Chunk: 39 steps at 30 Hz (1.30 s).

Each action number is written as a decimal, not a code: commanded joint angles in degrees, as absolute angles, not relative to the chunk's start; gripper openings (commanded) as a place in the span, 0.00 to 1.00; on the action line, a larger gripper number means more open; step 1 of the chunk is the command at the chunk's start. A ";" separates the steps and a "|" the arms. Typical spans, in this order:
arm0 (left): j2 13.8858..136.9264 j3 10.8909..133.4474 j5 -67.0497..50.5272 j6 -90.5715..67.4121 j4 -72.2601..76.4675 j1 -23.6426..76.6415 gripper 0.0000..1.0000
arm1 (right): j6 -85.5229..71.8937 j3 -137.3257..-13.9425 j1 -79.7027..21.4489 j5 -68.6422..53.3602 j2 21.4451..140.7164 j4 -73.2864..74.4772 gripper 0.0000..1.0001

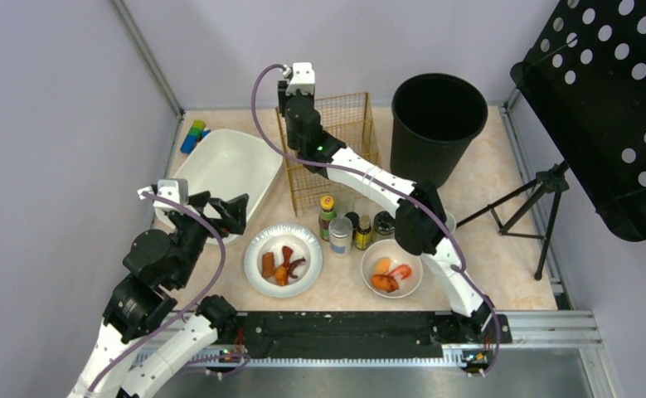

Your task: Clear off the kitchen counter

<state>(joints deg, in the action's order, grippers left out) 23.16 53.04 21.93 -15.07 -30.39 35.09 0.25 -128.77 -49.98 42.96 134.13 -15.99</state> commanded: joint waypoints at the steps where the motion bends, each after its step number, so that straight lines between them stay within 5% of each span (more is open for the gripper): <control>1: 23.71 52.82 21.81 -14.68 -28.01 34.73 0.98 | -3.23 -128.85 -49.33 42.92 133.10 -21.05 0.00; 32: 24.19 52.73 21.42 -14.51 -28.04 34.45 0.98 | -6.83 -129.76 -48.61 42.02 135.60 -16.26 0.00; 35: 24.14 52.75 21.45 -14.59 -28.04 34.40 0.98 | -7.35 -129.62 -48.68 41.55 135.19 -16.25 0.21; 39: 24.04 52.82 21.43 -14.59 -28.03 34.24 0.98 | -7.01 -129.93 -48.88 41.30 134.91 -16.41 0.34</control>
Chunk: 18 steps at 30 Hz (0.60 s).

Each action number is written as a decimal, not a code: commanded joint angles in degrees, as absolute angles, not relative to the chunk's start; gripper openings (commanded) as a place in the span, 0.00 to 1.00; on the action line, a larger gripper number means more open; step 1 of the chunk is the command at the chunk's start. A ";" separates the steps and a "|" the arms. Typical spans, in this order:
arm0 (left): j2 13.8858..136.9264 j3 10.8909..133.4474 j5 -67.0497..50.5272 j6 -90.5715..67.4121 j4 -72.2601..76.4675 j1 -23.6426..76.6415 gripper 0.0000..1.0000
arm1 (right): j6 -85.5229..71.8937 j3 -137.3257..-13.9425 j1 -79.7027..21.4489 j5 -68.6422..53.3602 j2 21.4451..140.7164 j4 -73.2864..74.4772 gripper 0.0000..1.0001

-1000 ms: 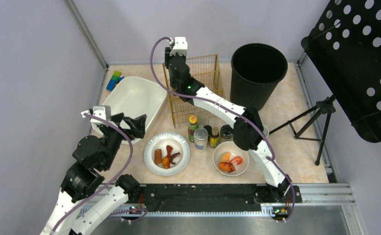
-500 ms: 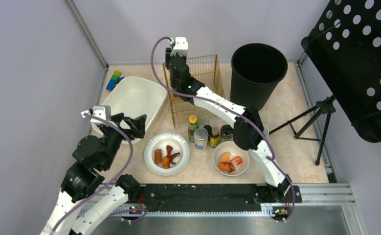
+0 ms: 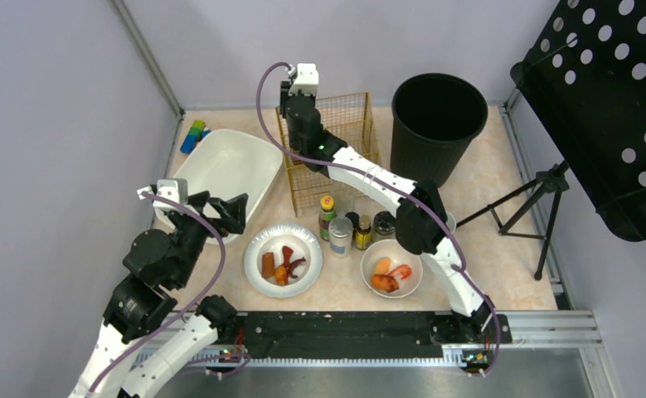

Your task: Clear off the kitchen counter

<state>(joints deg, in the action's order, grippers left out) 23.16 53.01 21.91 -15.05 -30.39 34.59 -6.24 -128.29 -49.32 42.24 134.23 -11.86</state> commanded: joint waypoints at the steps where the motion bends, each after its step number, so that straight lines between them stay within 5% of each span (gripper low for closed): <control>1: 23.99 52.77 21.37 -14.59 -28.01 34.24 0.98 | -6.94 -129.97 -48.99 41.35 134.90 -16.37 0.34; 18: 23.88 52.78 21.28 -14.55 -28.13 34.10 0.98 | -6.72 -130.08 -49.65 41.04 134.81 -16.25 0.61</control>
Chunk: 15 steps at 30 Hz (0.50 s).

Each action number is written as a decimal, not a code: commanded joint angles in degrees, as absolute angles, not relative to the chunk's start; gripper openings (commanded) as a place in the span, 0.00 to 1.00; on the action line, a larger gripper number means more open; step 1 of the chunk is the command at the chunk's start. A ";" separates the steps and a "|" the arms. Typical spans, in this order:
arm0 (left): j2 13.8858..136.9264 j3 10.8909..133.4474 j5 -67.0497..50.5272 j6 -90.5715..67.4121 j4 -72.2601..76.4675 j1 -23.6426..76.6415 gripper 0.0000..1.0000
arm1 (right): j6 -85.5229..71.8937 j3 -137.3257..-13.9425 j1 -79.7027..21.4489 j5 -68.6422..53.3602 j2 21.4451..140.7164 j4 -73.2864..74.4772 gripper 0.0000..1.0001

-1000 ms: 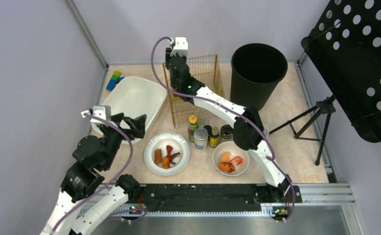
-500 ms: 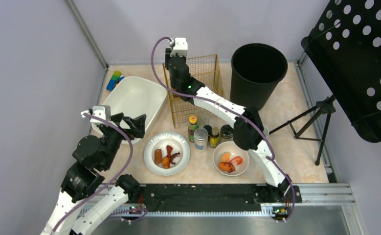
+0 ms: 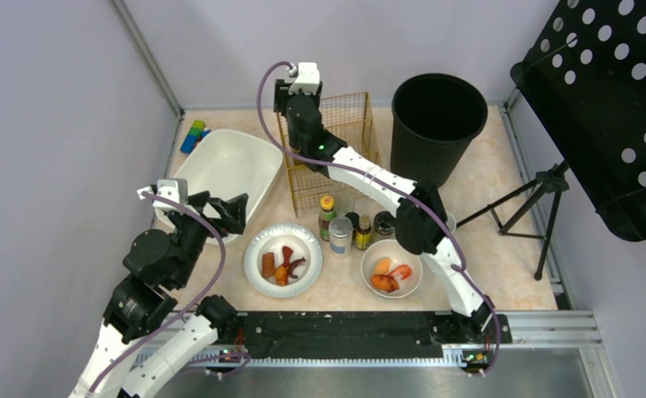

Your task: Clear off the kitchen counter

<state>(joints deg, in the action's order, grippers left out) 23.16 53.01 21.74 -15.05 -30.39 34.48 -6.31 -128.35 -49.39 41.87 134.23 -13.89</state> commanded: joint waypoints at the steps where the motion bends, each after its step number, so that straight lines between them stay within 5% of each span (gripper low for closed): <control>1: 23.89 52.74 21.34 -14.51 -28.13 34.12 0.98 | -6.69 -130.01 -49.74 40.98 134.60 -16.30 0.64; 15: 24.11 52.56 21.45 -14.33 -28.12 34.01 0.98 | 1.01 -128.80 -53.21 43.84 126.94 -20.96 0.77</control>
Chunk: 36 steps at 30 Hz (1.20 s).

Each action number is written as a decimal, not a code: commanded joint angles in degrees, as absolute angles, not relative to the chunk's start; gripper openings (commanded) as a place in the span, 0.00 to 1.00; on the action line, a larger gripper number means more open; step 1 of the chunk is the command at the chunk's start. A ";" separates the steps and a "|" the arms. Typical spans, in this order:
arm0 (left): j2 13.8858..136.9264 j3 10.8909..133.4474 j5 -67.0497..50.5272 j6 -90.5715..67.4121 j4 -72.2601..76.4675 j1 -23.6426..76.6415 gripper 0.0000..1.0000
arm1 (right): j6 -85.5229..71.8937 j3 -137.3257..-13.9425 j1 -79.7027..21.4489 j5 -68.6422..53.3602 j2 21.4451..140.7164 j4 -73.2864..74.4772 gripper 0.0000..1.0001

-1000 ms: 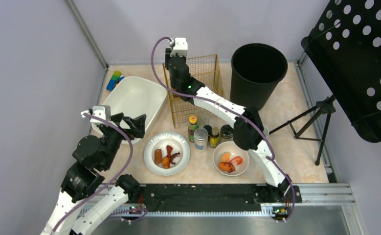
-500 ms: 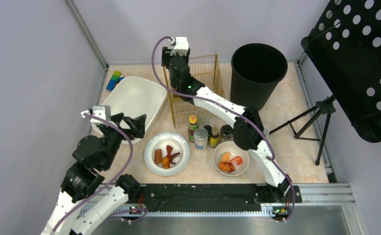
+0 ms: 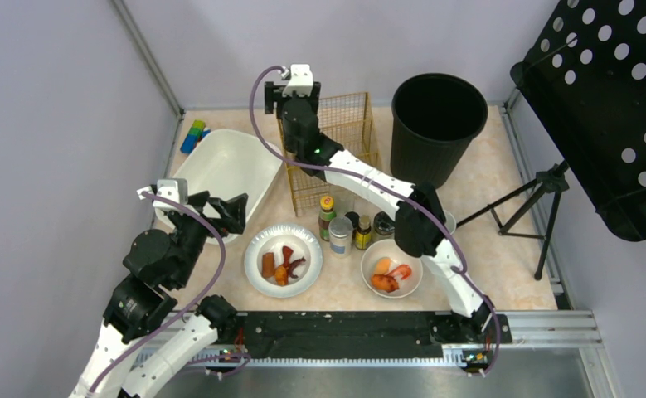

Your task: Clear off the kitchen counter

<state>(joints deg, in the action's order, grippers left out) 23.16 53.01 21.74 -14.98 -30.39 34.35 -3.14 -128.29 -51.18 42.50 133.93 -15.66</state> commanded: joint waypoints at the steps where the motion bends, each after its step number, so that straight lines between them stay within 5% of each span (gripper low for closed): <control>1: 24.12 52.56 21.47 -14.37 -28.12 34.01 0.98 | 1.91 -128.84 -53.53 43.93 126.32 -21.22 0.77; 10: 24.70 52.43 21.56 -14.33 -28.04 34.01 0.98 | 9.56 -127.37 -55.26 47.70 119.74 -23.04 0.78; 16: 24.97 52.43 21.33 -14.24 -28.05 34.01 0.98 | 10.28 -109.47 -55.72 47.05 104.45 -24.56 0.80; 26: 24.74 52.60 20.67 -14.15 -28.23 33.93 0.98 | -3.37 -83.26 -56.17 37.92 77.43 -3.43 0.80; 36: 25.80 52.65 19.80 -14.24 -28.30 33.88 0.98 | -13.47 -69.64 -56.31 25.51 61.52 10.34 0.79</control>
<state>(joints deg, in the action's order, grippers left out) 24.91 52.77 20.53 -14.87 -30.41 34.15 -7.92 -73.73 -55.44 32.77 66.32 4.36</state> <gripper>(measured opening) 0.978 0.796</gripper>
